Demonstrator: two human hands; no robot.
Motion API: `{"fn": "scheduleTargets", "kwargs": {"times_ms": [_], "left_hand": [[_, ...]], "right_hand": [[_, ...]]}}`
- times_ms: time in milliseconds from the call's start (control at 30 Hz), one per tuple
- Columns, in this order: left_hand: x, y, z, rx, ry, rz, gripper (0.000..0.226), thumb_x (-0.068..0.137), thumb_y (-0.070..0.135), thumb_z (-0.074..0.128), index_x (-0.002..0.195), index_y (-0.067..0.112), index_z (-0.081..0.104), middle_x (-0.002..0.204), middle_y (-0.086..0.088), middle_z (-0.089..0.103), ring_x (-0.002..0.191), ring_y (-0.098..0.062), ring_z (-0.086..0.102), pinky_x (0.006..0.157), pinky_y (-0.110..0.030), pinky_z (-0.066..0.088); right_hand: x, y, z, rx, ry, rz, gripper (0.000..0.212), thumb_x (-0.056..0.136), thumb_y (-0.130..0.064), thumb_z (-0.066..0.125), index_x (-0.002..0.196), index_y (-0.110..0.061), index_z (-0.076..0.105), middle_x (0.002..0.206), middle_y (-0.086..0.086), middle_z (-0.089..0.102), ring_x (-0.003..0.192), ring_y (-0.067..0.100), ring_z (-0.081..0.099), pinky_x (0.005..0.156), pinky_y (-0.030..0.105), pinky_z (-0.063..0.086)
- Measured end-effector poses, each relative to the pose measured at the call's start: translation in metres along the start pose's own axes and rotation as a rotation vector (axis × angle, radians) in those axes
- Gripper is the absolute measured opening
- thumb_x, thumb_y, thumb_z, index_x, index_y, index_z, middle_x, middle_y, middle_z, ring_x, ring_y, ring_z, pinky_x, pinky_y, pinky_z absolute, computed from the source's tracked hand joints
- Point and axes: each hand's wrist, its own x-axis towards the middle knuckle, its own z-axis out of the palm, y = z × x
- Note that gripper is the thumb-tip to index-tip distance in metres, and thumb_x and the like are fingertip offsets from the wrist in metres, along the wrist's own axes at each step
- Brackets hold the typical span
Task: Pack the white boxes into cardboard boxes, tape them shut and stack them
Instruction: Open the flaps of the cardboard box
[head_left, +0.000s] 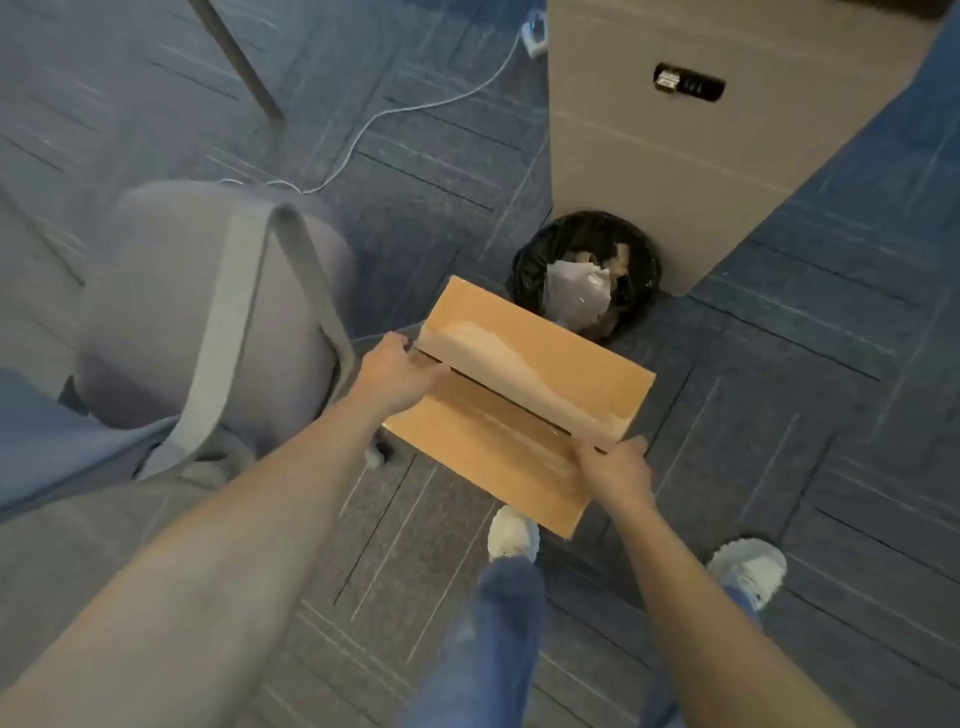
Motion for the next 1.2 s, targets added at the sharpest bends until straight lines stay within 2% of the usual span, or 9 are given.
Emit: {"fn": "scheduleTargets", "kwargs": {"times_ms": [100, 300, 400, 567, 700, 900, 1000, 1100, 1200], "left_hand": [[0.013, 0.008, 0.010, -0.060, -0.043, -0.044, 0.063, 0.085, 0.051, 0.069, 0.123, 0.012, 0.038, 0.118, -0.009, 0.057, 0.098, -0.023, 0.058, 0.067, -0.033, 0.044], [-0.002, 0.030, 0.002, -0.313, -0.001, -0.136, 0.089, 0.082, 0.045, 0.077, 0.147, 0.008, 0.031, 0.144, -0.007, 0.045, 0.129, -0.028, 0.049, 0.093, -0.033, 0.043], [-0.039, 0.046, -0.015, -0.209, 0.032, -0.081, 0.094, 0.064, 0.064, 0.074, 0.139, 0.012, 0.051, 0.136, -0.006, 0.055, 0.125, -0.029, 0.051, 0.100, -0.041, 0.049], [-0.120, 0.100, -0.050, -0.258, 0.161, 0.028, 0.064, 0.081, 0.052, 0.074, 0.123, 0.012, 0.048, 0.114, 0.000, 0.057, 0.101, -0.020, 0.056, 0.072, -0.032, 0.042], [-0.187, 0.175, -0.073, -0.415, 0.263, 0.084, 0.067, 0.082, 0.051, 0.076, 0.123, 0.011, 0.041, 0.115, 0.000, 0.053, 0.102, -0.018, 0.054, 0.080, -0.031, 0.042], [-0.295, 0.287, -0.109, -0.496, 0.399, 0.197, 0.068, 0.081, 0.054, 0.074, 0.124, 0.012, 0.043, 0.115, 0.000, 0.055, 0.105, -0.021, 0.055, 0.086, -0.039, 0.046], [-0.345, 0.343, -0.124, -0.514, 0.415, 0.269, 0.069, 0.082, 0.055, 0.072, 0.127, 0.012, 0.042, 0.115, 0.000, 0.052, 0.107, -0.022, 0.054, 0.085, -0.038, 0.045], [-0.384, 0.396, -0.132, -0.542, 0.419, 0.368, 0.067, 0.082, 0.053, 0.073, 0.126, 0.012, 0.043, 0.115, 0.000, 0.053, 0.107, -0.022, 0.054, 0.083, -0.037, 0.045], [-0.415, 0.451, -0.127, -0.530, 0.402, 0.462, 0.070, 0.080, 0.055, 0.074, 0.127, 0.012, 0.044, 0.118, -0.002, 0.052, 0.107, -0.023, 0.054, 0.088, -0.040, 0.047]], "right_hand": [[0.009, 0.002, 0.009, 0.012, -0.016, -0.008, 0.075, 0.095, -0.047, 0.055, 0.145, -0.001, 0.024, 0.130, 0.015, 0.052, 0.115, 0.033, 0.054, 0.080, 0.037, 0.047], [-0.007, -0.004, -0.014, 0.081, 0.059, -0.016, 0.071, 0.095, -0.047, 0.054, 0.144, -0.003, 0.030, 0.129, 0.015, 0.055, 0.115, 0.034, 0.055, 0.080, 0.038, 0.049], [-0.033, -0.014, -0.054, 0.060, 0.071, -0.065, 0.072, 0.096, -0.051, 0.049, 0.147, -0.005, 0.028, 0.135, 0.015, 0.053, 0.118, 0.035, 0.054, 0.080, 0.035, 0.046], [-0.078, -0.032, -0.160, 0.040, 0.171, -0.222, 0.070, 0.097, -0.057, 0.045, 0.143, -0.006, 0.036, 0.135, 0.017, 0.052, 0.113, 0.034, 0.056, 0.083, 0.039, 0.049], [-0.111, -0.040, -0.252, 0.042, 0.232, -0.368, 0.063, 0.096, -0.059, 0.045, 0.133, -0.007, 0.042, 0.122, 0.014, 0.057, 0.093, 0.025, 0.057, 0.070, 0.036, 0.050], [-0.175, -0.046, -0.389, 0.013, 0.273, -0.509, 0.071, 0.096, -0.060, 0.044, 0.140, -0.004, 0.039, 0.124, 0.012, 0.059, 0.105, 0.029, 0.061, 0.073, 0.035, 0.052], [-0.204, -0.041, -0.461, 0.018, 0.287, -0.605, 0.068, 0.094, -0.063, 0.044, 0.136, -0.009, 0.049, 0.119, 0.005, 0.063, 0.101, 0.023, 0.062, 0.070, 0.032, 0.050], [-0.228, -0.031, -0.529, 0.026, 0.323, -0.668, 0.051, 0.096, -0.057, 0.047, 0.119, -0.014, 0.062, 0.091, -0.002, 0.066, 0.076, 0.009, 0.060, 0.056, 0.025, 0.041], [-0.244, -0.010, -0.591, 0.104, 0.399, -0.664, 0.051, 0.095, -0.056, 0.049, 0.123, -0.015, 0.060, 0.097, -0.003, 0.065, 0.078, 0.009, 0.060, 0.061, 0.028, 0.045]]}}
